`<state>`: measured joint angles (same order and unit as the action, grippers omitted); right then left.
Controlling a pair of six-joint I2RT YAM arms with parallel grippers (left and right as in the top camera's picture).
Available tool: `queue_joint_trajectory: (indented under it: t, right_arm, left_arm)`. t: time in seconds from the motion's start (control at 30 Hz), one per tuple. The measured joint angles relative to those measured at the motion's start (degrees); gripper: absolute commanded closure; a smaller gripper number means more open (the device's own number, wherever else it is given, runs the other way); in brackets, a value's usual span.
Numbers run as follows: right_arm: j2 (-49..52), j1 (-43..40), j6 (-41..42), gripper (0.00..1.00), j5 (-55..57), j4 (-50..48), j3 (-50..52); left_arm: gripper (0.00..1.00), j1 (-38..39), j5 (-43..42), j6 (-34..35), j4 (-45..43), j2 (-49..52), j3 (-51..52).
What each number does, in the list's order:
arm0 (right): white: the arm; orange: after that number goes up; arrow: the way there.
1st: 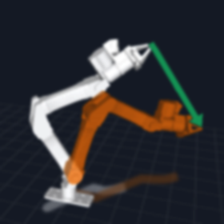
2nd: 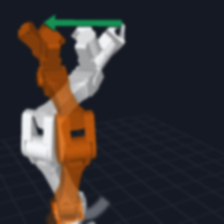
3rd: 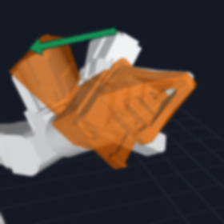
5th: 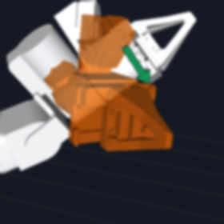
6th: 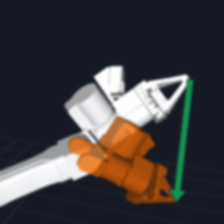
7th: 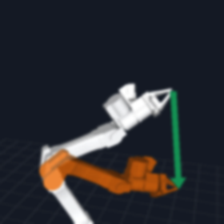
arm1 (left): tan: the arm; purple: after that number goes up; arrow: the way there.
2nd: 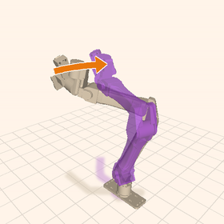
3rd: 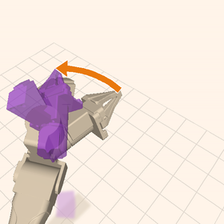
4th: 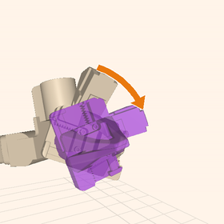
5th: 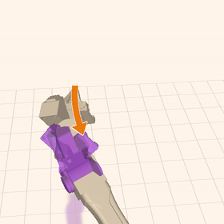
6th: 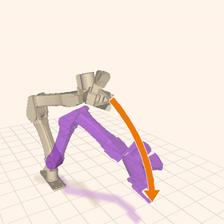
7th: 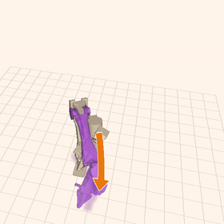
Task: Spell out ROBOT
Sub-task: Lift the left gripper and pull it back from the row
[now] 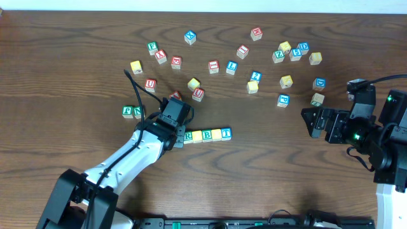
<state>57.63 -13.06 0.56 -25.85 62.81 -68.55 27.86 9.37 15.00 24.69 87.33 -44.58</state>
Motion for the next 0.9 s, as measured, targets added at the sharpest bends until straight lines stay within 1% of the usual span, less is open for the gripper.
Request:
queue_joint_trajectory:
  t: [0.1,0.2,0.23,0.27,0.33,0.37,0.4,0.43,0.5,0.63,0.9]
  right_arm:
    - [0.00,0.00,0.00,0.01,0.00,0.00,0.00]
    - [0.00,0.00,0.00,0.01,0.00,0.00,0.00]
    - [0.00,0.00,0.00,0.01,0.00,0.00,0.00]
    - [-0.02,0.00,0.00,0.01,0.00,0.00,0.00]
    - [0.00,0.00,0.00,0.01,0.02,0.00,0.00]
    - [0.00,0.00,0.00,0.01,0.00,0.00,0.00]
    - [0.00,0.00,0.00,0.01,0.00,0.00,0.00]
    - [0.00,0.00,0.00,0.01,0.00,0.00,0.00]
    - [-0.02,0.00,0.00,0.01,0.02,0.02,0.00]
    - [0.00,0.00,0.00,0.01,0.00,0.00,0.00]
    - [0.00,0.00,0.00,0.01,0.00,0.00,0.00]
  left_arm:
    - [0.92,0.00,0.00,0.00,1.68,-2.27,0.20]
    - [0.93,-0.02,0.00,0.00,3.32,-7.91,0.28]
    - [0.91,0.00,0.00,0.00,3.65,-10.56,0.28]
    - [0.87,0.00,-0.02,0.00,3.91,-13.75,0.28]
    - [0.68,0.00,-0.04,0.13,4.46,-19.67,0.28]
    - [0.47,-0.02,-0.04,0.31,4.85,-22.71,0.28]
    - [0.21,0.00,-0.04,0.04,5.42,-26.99,0.28]
    - [0.10,0.00,-0.04,-0.09,5.86,-29.88,0.28]
    - [0.09,0.00,0.04,-0.04,6.88,-34.73,0.28]
    - [0.09,0.00,0.00,0.02,7.04,-38.58,0.28]
    - [0.09,-0.02,0.00,0.02,7.76,-38.53,0.28]
